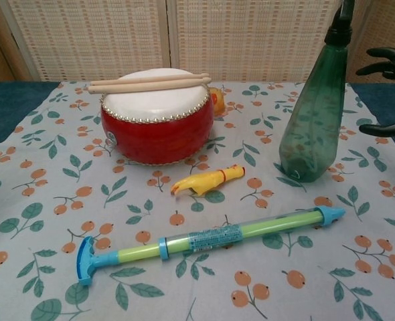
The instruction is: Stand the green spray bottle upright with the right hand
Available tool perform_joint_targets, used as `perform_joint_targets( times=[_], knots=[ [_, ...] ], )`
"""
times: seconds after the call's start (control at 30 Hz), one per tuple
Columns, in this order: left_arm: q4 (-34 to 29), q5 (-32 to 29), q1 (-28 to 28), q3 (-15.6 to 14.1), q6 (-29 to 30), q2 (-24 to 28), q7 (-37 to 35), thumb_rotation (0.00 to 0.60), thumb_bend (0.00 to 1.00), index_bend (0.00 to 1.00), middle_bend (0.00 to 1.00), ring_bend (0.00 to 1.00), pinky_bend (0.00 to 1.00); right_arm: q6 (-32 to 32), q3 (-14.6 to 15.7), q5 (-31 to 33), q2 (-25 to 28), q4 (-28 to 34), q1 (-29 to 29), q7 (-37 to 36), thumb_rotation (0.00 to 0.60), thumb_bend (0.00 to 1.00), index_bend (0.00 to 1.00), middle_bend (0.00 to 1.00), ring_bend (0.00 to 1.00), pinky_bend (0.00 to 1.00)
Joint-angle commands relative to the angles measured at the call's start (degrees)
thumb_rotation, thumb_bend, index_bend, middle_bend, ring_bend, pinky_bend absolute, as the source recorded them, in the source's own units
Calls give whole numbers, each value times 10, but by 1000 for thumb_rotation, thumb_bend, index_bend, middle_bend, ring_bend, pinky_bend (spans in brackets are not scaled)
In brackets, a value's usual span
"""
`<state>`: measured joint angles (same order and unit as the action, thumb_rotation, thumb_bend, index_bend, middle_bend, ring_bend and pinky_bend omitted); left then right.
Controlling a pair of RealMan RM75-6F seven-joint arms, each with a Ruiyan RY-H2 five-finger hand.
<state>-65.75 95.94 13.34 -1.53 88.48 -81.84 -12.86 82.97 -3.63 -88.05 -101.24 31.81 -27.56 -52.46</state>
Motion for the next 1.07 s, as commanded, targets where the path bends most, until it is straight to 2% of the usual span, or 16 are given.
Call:
perform_joint_targets(
  times=[0.03, 0.2, 0.3, 0.43, 0.5, 0.73, 0.9, 1.07],
  knots=[
    [1, -2, -1, 0, -1, 1, -1, 600, 184, 0, 0, 0, 98, -8, 23, -17, 80, 75, 17, 75, 600, 0, 0, 117, 0, 17],
    [-5, -4, -1, -1, -5, 4, -2, 600, 183, 0, 0, 0, 98, -40, 45, -10, 215, 228, 44, 168, 600, 0, 0, 116, 0, 15],
    [-10, -7, -2, -5, -14, 8, 0, 600, 184, 0, 0, 0, 98, -86, 49, 27, 293, 320, 58, 273, 600, 0, 0, 117, 0, 13],
    [-15, -16, -2, -5, -28, 11, 6, 600, 185, 0, 0, 0, 98, -122, 21, 140, 344, 421, 77, 489, 600, 0, 0, 116, 0, 0],
    [-17, -18, -2, -3, -29, 13, 7, 600, 184, 0, 0, 0, 98, -135, 3, 187, 351, 453, 78, 539, 600, 0, 0, 111, 0, 0],
    [-26, -27, 1, 0, -43, 23, 14, 600, 184, 0, 0, 0, 99, -169, -32, 260, 352, 441, 75, 573, 600, 0, 0, 97, 0, 0],
    [-38, -46, 4, 5, -67, 34, 21, 600, 184, 0, 0, 0, 98, -168, -36, 268, 344, 440, 76, 607, 600, 0, 0, 97, 0, 0],
    [-48, -45, 6, 6, -67, 36, 28, 600, 183, 0, 0, 0, 98, -165, -40, 252, 341, 450, 77, 604, 600, 0, 0, 96, 0, 0]
  ],
)
